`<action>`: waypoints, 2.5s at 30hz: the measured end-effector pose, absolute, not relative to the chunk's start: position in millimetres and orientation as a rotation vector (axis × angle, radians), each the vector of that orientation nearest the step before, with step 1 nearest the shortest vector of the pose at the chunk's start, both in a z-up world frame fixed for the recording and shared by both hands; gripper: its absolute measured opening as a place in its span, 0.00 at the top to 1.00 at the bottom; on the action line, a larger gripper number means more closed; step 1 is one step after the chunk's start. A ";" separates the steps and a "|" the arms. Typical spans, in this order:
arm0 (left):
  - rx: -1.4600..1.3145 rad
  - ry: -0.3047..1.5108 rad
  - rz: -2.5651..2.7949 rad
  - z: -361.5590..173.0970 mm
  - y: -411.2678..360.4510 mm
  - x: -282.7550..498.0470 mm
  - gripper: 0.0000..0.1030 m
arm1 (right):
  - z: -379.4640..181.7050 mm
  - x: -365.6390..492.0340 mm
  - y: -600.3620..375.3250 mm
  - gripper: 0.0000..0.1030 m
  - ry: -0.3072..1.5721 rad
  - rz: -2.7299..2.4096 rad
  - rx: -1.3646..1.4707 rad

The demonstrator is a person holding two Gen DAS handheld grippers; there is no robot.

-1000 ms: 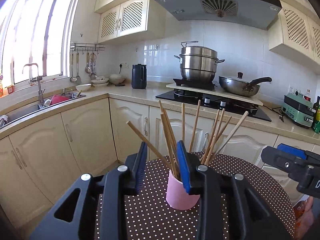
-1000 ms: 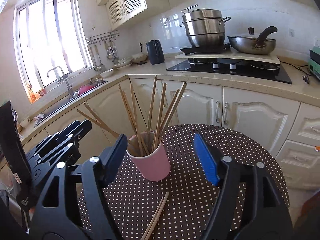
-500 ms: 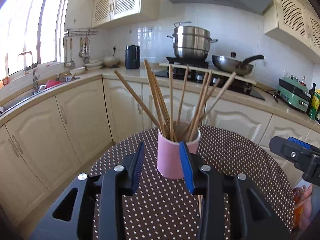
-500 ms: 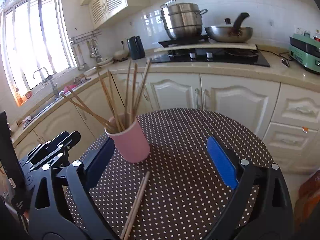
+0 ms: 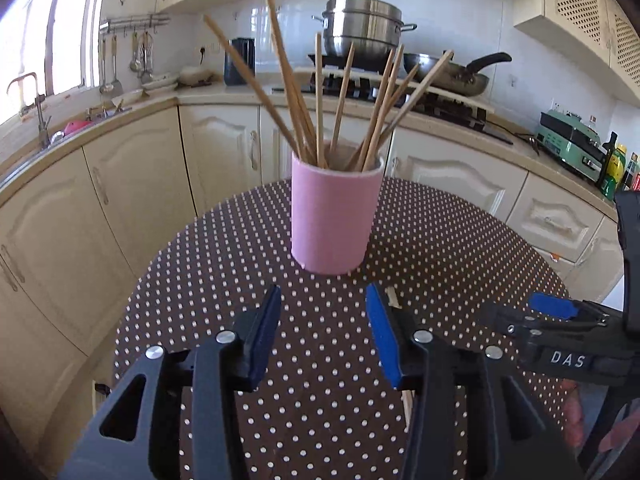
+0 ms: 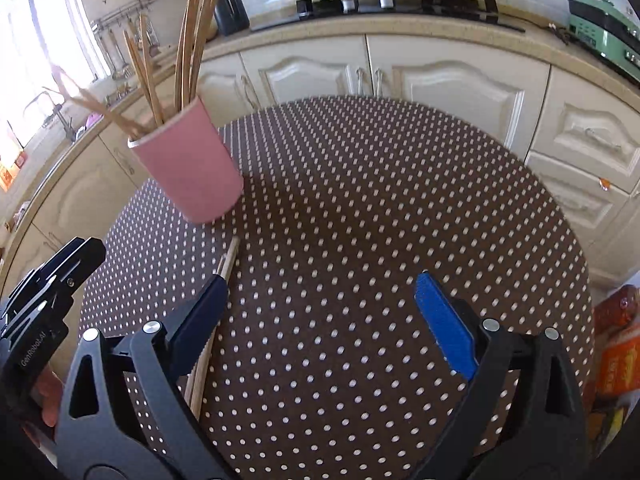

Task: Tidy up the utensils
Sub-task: 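Move both open grippers back down over the last loose chopsticks, then close the left gripper on a chopstick while the right gripper grasps another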

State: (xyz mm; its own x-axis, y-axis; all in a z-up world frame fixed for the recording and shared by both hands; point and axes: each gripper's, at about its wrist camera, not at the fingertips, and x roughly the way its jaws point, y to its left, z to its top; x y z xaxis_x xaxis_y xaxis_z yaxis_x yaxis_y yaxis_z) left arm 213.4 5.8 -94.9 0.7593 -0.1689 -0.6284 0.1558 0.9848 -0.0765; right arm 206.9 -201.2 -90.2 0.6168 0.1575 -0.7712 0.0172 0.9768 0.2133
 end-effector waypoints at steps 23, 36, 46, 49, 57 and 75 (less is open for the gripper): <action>-0.083 0.874 -0.219 -153.7 39.3 204.4 0.54 | -131.7 213.5 -111.4 0.13 0.984 0.027 -0.032; -0.059 0.899 -0.219 -146.9 16.2 210.5 0.54 | -123.5 173.0 -116.5 0.90 0.921 0.246 0.032; -0.025 0.955 -0.248 -147.7 -20.8 214.2 0.54 | -124.4 159.9 -164.0 0.92 0.922 0.274 0.144; -0.014 0.968 -0.229 -150.1 -28.3 217.1 0.54 | -124.3 163.6 -171.2 0.91 0.922 0.261 0.169; -0.013 0.929 -0.136 -154.5 -44.2 236.0 0.53 | -123.3 179.6 -164.0 0.91 0.907 0.241 0.138; -0.060 0.866 -0.198 -139.2 -23.9 235.0 0.94 | -98.8 188.1 -171.5 0.94 0.828 0.279 0.146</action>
State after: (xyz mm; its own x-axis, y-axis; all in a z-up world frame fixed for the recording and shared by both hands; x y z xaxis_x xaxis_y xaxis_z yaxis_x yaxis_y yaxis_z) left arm 235.0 -23.9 -139.2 0.6308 -0.1967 -0.7506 0.1485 0.9801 -0.1321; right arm 188.1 -171.5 -98.8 0.6423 0.3006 -0.7051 -0.1875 0.9536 0.2357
